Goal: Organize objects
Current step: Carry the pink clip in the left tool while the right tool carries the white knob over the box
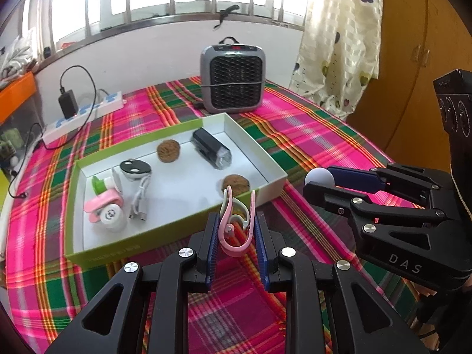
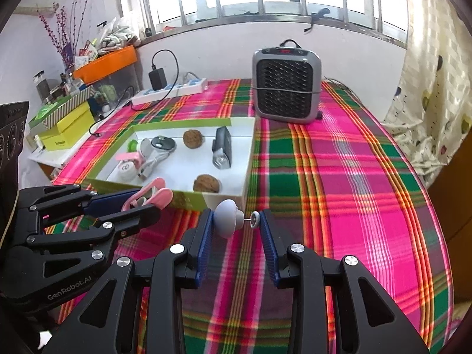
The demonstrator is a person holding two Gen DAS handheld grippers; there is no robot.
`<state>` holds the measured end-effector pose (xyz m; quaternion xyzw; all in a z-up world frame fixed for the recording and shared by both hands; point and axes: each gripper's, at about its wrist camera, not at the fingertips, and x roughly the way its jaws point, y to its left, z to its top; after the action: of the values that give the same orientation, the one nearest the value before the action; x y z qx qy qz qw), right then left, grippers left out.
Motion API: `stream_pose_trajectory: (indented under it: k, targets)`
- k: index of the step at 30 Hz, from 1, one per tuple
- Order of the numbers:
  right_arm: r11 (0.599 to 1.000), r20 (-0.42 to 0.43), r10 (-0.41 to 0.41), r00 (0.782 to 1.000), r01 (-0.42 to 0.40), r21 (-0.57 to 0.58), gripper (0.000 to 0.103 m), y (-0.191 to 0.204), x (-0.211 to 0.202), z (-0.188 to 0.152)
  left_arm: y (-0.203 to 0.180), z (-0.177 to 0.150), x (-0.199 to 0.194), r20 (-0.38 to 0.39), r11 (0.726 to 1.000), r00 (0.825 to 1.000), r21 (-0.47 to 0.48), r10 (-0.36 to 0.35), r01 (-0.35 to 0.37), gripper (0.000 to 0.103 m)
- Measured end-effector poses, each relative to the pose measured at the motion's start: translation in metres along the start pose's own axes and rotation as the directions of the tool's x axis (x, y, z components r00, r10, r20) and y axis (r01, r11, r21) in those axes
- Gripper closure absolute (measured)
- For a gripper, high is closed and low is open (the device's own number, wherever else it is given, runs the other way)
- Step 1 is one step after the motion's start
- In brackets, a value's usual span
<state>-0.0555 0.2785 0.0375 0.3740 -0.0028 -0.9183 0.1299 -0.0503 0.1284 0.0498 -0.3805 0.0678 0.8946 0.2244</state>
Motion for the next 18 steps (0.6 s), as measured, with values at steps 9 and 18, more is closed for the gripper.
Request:
stream_pose_trajectory:
  k: [9, 18]
  targets:
    - [0.999, 0.005, 0.02, 1.0, -0.02, -0.029, 0.07, 0.01, 0.008, 0.015, 0.016, 0.004, 0.0, 0.009, 0.999, 0.999, -0.029, 0.033, -0.033, 0.082]
    - [0.998, 0.01, 0.045, 0.999, -0.044, -0.053, 0.07, 0.017, 0.021, 0.031, 0.036, 0.004, 0.004, 0.011, 0.996, 0.999, -0.072, 0.052, -0.051, 0.082]
